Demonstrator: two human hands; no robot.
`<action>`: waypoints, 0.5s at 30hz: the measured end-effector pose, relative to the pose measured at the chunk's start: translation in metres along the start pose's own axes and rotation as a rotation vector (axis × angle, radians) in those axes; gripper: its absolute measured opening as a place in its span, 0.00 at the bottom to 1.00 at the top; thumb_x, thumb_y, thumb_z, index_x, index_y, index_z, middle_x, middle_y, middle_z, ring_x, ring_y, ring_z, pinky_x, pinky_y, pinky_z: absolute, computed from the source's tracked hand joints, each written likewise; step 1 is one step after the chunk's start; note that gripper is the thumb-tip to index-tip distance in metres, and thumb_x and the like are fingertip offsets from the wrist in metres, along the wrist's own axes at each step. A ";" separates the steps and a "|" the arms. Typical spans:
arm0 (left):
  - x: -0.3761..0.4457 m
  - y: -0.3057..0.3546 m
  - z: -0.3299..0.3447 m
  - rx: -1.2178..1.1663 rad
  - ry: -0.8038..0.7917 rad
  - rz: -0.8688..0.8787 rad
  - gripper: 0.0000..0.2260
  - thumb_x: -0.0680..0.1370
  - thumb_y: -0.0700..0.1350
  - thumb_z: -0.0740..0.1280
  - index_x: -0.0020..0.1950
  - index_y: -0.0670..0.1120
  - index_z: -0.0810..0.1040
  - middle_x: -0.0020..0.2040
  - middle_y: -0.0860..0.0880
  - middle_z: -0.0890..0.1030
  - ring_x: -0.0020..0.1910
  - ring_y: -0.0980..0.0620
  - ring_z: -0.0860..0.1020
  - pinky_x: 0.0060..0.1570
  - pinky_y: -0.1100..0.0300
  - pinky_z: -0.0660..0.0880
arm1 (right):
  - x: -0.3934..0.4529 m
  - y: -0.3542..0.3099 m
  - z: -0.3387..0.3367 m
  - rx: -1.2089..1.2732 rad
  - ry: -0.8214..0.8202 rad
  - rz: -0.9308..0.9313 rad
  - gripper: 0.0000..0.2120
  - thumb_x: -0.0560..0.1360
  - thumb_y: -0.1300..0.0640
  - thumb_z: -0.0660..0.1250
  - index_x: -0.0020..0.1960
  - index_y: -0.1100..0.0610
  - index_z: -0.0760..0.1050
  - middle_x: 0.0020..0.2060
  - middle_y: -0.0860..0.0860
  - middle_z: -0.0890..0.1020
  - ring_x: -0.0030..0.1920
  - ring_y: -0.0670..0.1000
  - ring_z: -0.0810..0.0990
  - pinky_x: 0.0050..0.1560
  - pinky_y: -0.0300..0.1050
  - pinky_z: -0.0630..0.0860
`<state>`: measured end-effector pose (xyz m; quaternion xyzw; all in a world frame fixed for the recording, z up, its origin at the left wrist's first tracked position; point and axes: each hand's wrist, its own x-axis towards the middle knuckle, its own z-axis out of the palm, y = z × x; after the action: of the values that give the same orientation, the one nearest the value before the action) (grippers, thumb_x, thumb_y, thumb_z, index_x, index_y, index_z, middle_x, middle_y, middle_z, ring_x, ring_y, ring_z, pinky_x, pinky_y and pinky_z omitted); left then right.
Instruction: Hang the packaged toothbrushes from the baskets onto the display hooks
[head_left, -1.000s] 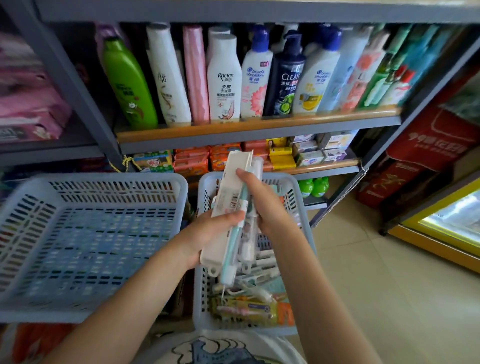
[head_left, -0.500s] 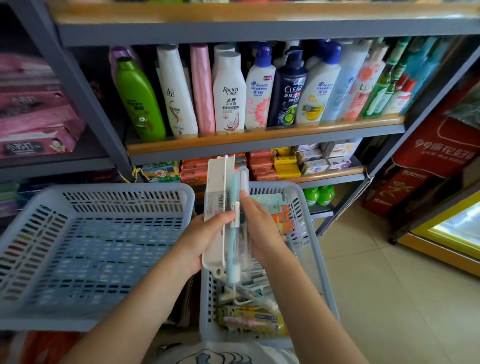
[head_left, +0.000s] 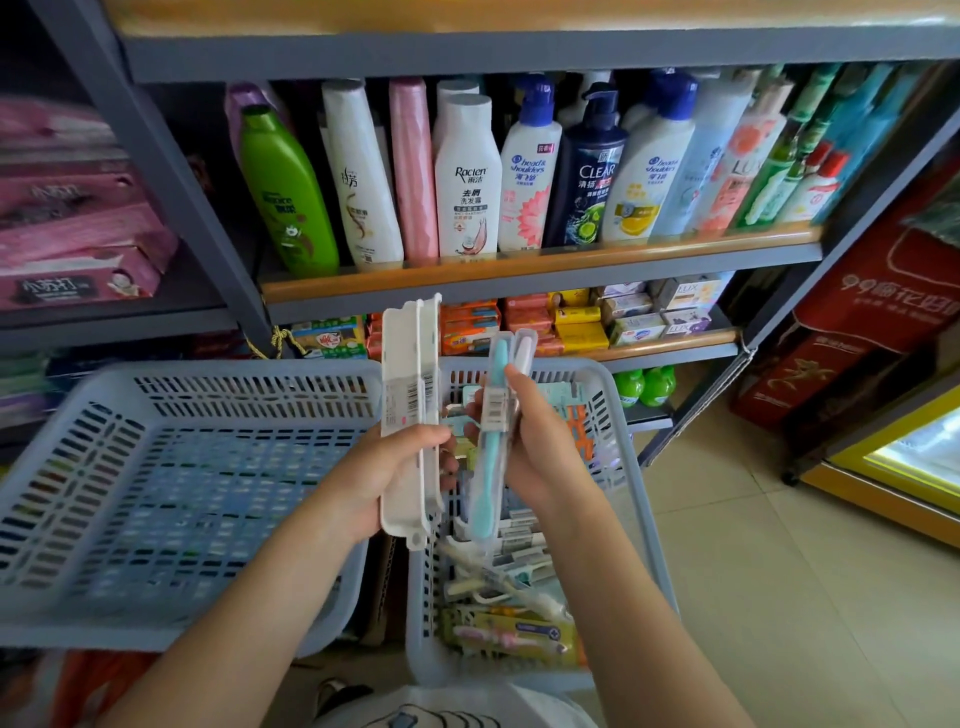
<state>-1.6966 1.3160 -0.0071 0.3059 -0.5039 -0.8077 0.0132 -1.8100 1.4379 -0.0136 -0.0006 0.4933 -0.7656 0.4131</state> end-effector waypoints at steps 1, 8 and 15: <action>-0.001 0.001 -0.003 0.013 0.006 0.004 0.16 0.65 0.44 0.72 0.52 0.42 0.80 0.39 0.43 0.84 0.35 0.48 0.83 0.34 0.55 0.82 | 0.002 -0.002 0.002 0.005 -0.006 -0.005 0.13 0.84 0.49 0.61 0.54 0.59 0.77 0.31 0.50 0.81 0.34 0.48 0.82 0.40 0.44 0.79; -0.022 0.023 -0.011 0.067 0.123 0.182 0.13 0.73 0.31 0.72 0.54 0.45 0.82 0.43 0.48 0.87 0.41 0.51 0.86 0.37 0.60 0.82 | 0.008 0.009 0.064 -0.238 -0.058 -0.147 0.18 0.80 0.53 0.69 0.59 0.68 0.77 0.50 0.62 0.86 0.48 0.60 0.86 0.51 0.57 0.83; -0.054 0.054 -0.071 -0.020 0.341 0.304 0.12 0.75 0.30 0.70 0.53 0.44 0.82 0.40 0.50 0.87 0.38 0.53 0.85 0.34 0.62 0.80 | 0.012 0.026 0.146 -0.377 -0.018 -0.163 0.18 0.83 0.42 0.60 0.46 0.51 0.82 0.40 0.51 0.86 0.46 0.58 0.84 0.52 0.55 0.80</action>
<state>-1.6323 1.2495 0.0416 0.3584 -0.5266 -0.7381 0.2225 -1.7420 1.3159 0.0367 -0.1247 0.6224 -0.6907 0.3465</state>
